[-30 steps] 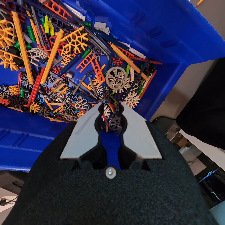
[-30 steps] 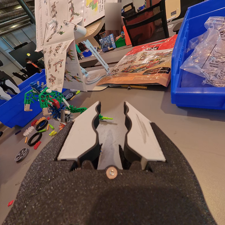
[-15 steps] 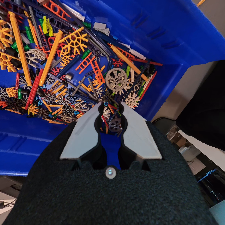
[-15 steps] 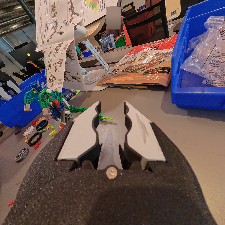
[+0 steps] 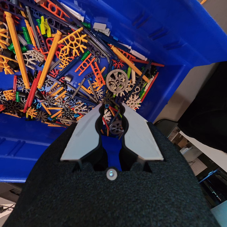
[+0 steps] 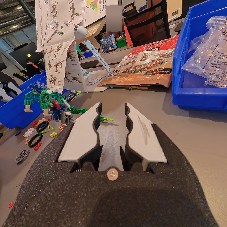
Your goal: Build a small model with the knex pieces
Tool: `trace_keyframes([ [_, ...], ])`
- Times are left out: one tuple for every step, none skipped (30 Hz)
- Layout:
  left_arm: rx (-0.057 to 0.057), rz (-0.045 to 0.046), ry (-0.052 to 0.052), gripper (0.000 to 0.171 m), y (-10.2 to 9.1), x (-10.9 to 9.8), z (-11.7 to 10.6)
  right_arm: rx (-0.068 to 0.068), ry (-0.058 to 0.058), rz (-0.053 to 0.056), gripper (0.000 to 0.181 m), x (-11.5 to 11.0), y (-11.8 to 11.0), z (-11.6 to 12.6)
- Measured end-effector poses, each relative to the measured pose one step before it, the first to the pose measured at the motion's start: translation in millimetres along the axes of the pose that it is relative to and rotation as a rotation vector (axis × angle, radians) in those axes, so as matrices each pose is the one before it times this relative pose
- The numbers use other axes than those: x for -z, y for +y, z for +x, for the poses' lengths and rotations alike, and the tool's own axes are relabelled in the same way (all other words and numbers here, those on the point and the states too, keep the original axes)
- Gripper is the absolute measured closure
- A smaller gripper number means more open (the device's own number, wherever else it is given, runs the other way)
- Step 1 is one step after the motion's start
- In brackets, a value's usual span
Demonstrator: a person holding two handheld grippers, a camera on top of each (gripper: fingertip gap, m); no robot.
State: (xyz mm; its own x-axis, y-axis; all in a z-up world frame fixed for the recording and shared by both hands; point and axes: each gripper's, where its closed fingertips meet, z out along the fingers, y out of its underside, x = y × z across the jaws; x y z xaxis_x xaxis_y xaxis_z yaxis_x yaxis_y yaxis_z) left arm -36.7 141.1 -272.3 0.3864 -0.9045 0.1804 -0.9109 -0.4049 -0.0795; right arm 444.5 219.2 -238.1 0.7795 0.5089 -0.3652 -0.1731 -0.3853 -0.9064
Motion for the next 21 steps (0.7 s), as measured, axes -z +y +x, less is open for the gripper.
trace_keyframes([
  [-0.0011, 0.00024, 0.0010, 0.149, -0.21, -0.28, 0.33, 0.0001, 0.0004, 0.0000, 0.144, -0.06, 0.01, -0.02],
  [-0.0008, 0.00033, 0.0004, 0.149, -0.17, -0.26, 0.13, 0.0001, 0.0002, 0.0005, 0.144, 0.10, -0.05, 0.06],
  [-0.0007, -0.00018, 0.0001, 0.149, -0.06, -0.24, 0.19, -0.0002, 0.0001, 0.0005, 0.144, 0.06, -0.12, -0.09],
  [-0.0003, -0.00043, 0.0010, 0.149, 0.03, -0.29, 0.20, -0.0001, 0.0000, 0.0000, 0.144, 0.00, 0.00, -0.01],
  [-0.0001, -0.00034, 0.0002, 0.149, 0.09, -0.47, -0.07, 0.0001, 0.0000, -0.0001, 0.144, 0.01, 0.01, 0.01],
  [0.0001, -0.00055, -0.0002, 0.149, 0.12, -0.45, -0.11, -0.0001, 0.0000, 0.0001, 0.144, 0.05, -0.04, 0.07],
  [0.0000, -0.00055, -0.0002, 0.149, 0.08, -0.44, -0.21, -0.0002, -0.0001, 0.0004, 0.144, -0.03, -0.05, -0.03],
  [-0.0003, -0.00023, -0.0006, 0.149, 0.06, -0.38, -0.17, 0.0000, 0.0000, 0.0004, 0.144, 0.11, -0.03, 0.03],
  [-0.0005, 0.00058, -0.0005, 0.149, -0.15, -0.35, -0.12, 0.0002, 0.0001, 0.0001, 0.144, -0.01, -0.02, 0.03],
  [0.0002, 0.00114, 0.0005, 0.149, -0.14, -0.28, 0.05, 0.0002, 0.0000, -0.0002, 0.144, 0.01, 0.03, 0.01],
  [0.0004, 0.00096, 0.0010, 0.149, -0.08, -0.14, 0.02, 0.0000, -0.0002, -0.0001, 0.144, 0.01, 0.02, -0.03],
  [0.0000, -0.00025, 0.0004, 0.149, 0.09, 0.05, -0.08, -0.0003, -0.0004, 0.0002, 0.144, 0.05, -0.04, 0.00],
  [0.0004, -0.00007, 0.0015, 0.149, 0.12, 0.44, 0.15, -0.0002, -0.0005, 0.0006, 0.144, 0.09, -0.06, -0.06],
  [-0.0007, 0.00727, 0.0033, 0.149, -0.93, 1.46, 0.33, 0.0001, -0.0005, 0.0010, 0.144, 0.07, -0.12, -0.03],
  [0.0021, 0.01076, -0.0005, 0.149, -1.34, 2.74, -0.46, -0.0001, -0.0004, 0.0011, 0.144, 0.19, -0.12, -0.02],
  [0.0034, 0.01019, -0.0082, 0.149, -0.87, 3.96, -2.02, -0.0004, -0.0004, 0.0009, 0.144, 0.06, -0.16, 0.07],
  [0.0035, 0.01435, -0.0160, 0.149, -1.32, 5.22, -3.59, 0.0000, -0.0005, 0.0003, 0.144, 0.05, -0.01, -0.12],
  [0.0078, 0.01709, -0.0178, 0.149, -1.30, 6.11, -4.30, 0.0003, -0.0006, -0.0001, 0.144, 0.01, 0.01, -0.06],
  [0.0101, 0.01944, -0.0176, 0.149, -1.34, 6.57, -4.74, 0.0002, -0.0004, -0.0002, 0.144, 0.01, 0.02, -0.04],
  [0.0104, 0.02051, -0.0187, 0.149, -1.29, 6.64, -5.08, 0.0002, -0.0004, -0.0002, 0.144, 0.01, 0.02, -0.03],
  [0.0101, 0.01730, -0.0205, 0.150, -0.58, 6.30, -5.54, 0.0001, -0.0005, -0.0008, 0.144, -0.02, 0.07, -0.01],
])
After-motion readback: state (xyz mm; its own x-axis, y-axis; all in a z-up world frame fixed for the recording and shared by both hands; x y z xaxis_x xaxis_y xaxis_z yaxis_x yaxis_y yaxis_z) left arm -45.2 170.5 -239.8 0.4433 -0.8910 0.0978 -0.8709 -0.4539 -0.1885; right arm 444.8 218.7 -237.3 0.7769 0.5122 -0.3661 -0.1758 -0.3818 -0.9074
